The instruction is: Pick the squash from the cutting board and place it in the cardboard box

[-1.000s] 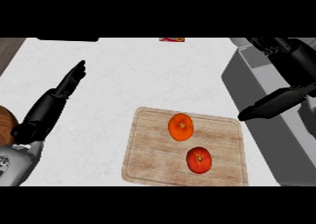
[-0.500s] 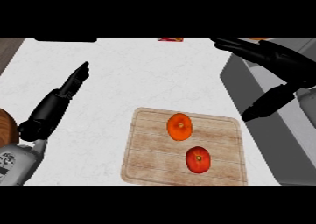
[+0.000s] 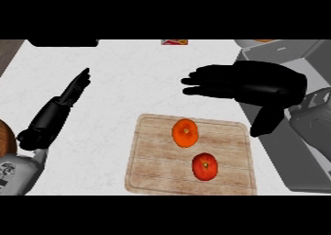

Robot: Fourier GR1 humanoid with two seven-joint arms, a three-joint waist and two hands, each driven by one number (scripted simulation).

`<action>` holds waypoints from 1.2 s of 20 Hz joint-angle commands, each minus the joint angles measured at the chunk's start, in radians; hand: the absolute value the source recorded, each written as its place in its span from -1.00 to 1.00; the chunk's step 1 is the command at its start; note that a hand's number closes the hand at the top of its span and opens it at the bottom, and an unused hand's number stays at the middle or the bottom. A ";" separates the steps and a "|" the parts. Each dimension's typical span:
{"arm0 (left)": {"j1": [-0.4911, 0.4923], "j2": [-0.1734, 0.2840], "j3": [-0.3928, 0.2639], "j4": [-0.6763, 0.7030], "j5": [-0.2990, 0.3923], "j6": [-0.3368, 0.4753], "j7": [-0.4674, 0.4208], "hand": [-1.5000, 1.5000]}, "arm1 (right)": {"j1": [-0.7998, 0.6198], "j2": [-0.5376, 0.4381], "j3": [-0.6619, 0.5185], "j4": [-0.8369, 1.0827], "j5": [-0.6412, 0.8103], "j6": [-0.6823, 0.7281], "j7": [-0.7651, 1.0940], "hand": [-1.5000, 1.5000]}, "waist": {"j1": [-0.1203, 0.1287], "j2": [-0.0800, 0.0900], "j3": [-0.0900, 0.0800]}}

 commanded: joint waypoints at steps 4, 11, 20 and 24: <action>-0.003 -0.026 0.020 0.024 -0.029 -0.008 -0.006 0.00 | 0.029 0.059 0.100 -0.237 0.136 0.097 0.273 -1.00 | -0.019 -0.002 0.000; 0.027 -0.017 0.044 -0.116 -0.051 -0.021 0.102 0.00 | 0.098 0.177 0.112 -0.300 0.196 0.227 0.480 -1.00 | -0.005 -0.001 0.001; 0.052 -0.079 0.101 -0.015 -0.097 -0.102 0.000 0.00 | 0.189 0.271 0.109 -0.341 0.372 0.271 0.512 -1.00 | -0.004 0.002 0.001; 0.048 -0.115 0.122 -0.017 -0.134 -0.095 0.023 0.00 | 0.195 0.300 0.090 -0.265 0.456 0.232 0.428 -1.00 | -0.003 0.002 0.001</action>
